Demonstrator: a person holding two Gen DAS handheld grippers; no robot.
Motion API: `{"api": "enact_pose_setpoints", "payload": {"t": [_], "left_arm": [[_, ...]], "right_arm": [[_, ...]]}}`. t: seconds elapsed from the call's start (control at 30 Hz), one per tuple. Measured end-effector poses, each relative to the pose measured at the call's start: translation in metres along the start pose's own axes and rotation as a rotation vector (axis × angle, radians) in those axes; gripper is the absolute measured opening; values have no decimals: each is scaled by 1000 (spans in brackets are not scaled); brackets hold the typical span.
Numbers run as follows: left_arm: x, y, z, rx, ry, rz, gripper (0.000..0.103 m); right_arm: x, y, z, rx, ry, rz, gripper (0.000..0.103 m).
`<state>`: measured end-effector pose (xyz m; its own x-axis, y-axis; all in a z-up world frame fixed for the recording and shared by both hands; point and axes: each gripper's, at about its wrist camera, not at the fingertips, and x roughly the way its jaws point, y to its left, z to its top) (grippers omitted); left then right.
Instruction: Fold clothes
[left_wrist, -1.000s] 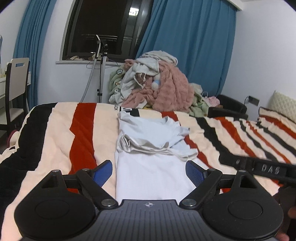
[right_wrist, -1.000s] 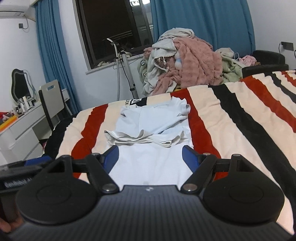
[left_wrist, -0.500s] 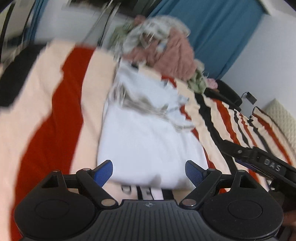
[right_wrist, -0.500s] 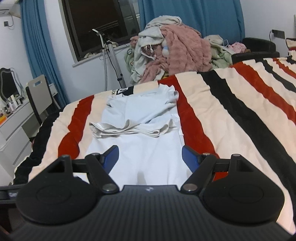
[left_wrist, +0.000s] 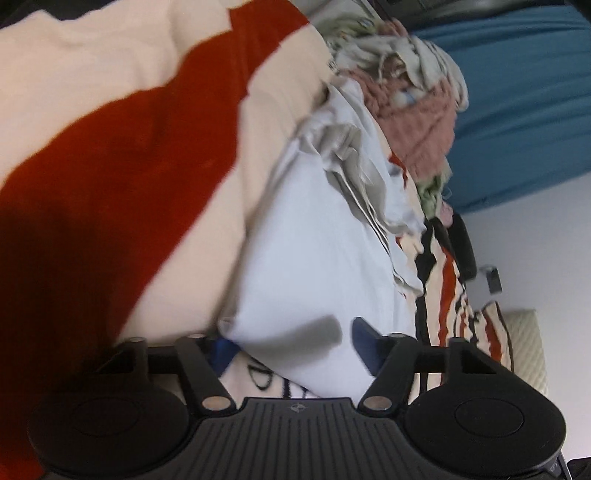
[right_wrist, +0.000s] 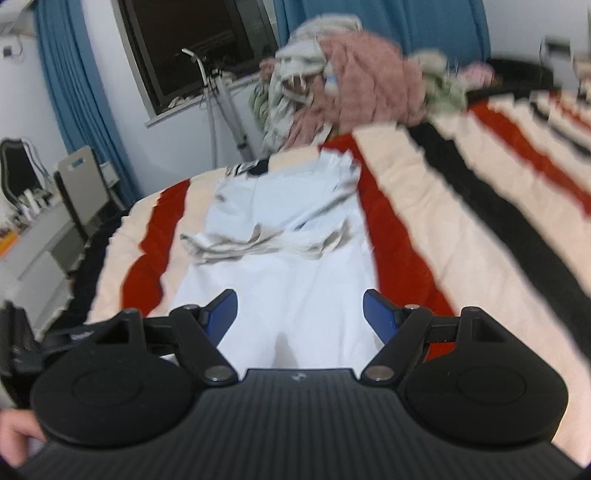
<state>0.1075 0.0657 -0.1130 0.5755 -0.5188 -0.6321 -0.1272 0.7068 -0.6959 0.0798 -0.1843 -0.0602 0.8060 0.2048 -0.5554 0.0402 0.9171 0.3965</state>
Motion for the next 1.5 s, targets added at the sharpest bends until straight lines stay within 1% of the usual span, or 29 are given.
{"api": "enact_pose_setpoints", "payload": {"t": [0.03, 0.07, 0.1, 0.13, 0.17, 0.2, 0.23, 0.27, 0.3, 0.37, 0.43, 0.47, 0.5, 0.57, 0.63, 0.7, 0.73, 0.83, 0.9, 0.97, 1.07, 1.23, 1.33, 1.5], "left_arm": [[1, 3, 1, -17, -8, -2, 52], [3, 6, 3, -34, -17, -3, 44], [4, 9, 4, -50, -25, -5, 40], [5, 12, 5, -67, -33, -7, 38], [5, 13, 6, -71, -40, -10, 32], [3, 12, 5, -69, -47, -13, 27], [2, 12, 5, -67, -53, -16, 24], [1, 12, 5, -66, -60, -19, 17], [-1, 12, 5, -64, -67, -22, 14], [-4, 12, 4, -61, -80, -28, 12], [-6, 12, 4, -61, -92, -38, 12], [-7, 12, 4, -64, -97, -45, 11], [-8, 12, 4, -70, -101, -56, 11], [-11, 12, 3, -79, -109, -73, 10], [-14, 12, 2, -87, -117, -88, 10], [-16, 12, 2, -90, -123, -99, 10], [-17, 12, 2, -92, -126, -105, 10], [-18, 13, 1, -99, -130, -112, 10], [-18, 15, 1, -100, -132, -109, 10], [-19, 14, 1, -94, -141, -113, 9], [-24, 10, 0, -80, -162, -130, 8], [-48, -8, -4, -5, -230, -167, 7], [-61, -12, -7, 2, -254, -200, 6], [-88, -24, -18, 51, -284, -232, 6]], "right_arm": [[4, -7, 0, 65, 42, 52, 78], [10, -15, -2, 141, 90, 107, 78], [20, -26, -6, 250, 160, 170, 78], [30, -36, -11, 360, 230, 230, 78], [40, -46, -20, 471, 299, 274, 78], [49, -54, -29, 564, 348, 298, 78], [53, -60, -35, 625, 366, 298, 78], [57, -66, -42, 686, 383, 299, 78], [61, -70, -47, 738, 395, 298, 78], [64, -76, -51, 788, 381, 287, 78], [67, -82, -52, 821, 349, 277, 76], [67, -84, -50, 830, 329, 265, 69], [67, -85, -49, 838, 306, 250, 64], [63, -92, -47, 852, 255, 215, 57], [62, -99, -48, 876, 229, 196, 54], [62, -107, -51, 910, 214, 174, 48], [63, -109, -52, 921, 208, 164, 47], [67, -111, -53, 932, 193, 145, 39], [66, -111, -52, 925, 178, 139, 22], [63, -109, -48, 917, 158, 155, 14], [54, -106, -42, 885, 119, 189, 11], [35, -94, -29, 793, 44, 243, 9], [21, -90, -23, 734, 25, 255, 8], [-4, -81, -20, 668, -8, 293, 8]]}}
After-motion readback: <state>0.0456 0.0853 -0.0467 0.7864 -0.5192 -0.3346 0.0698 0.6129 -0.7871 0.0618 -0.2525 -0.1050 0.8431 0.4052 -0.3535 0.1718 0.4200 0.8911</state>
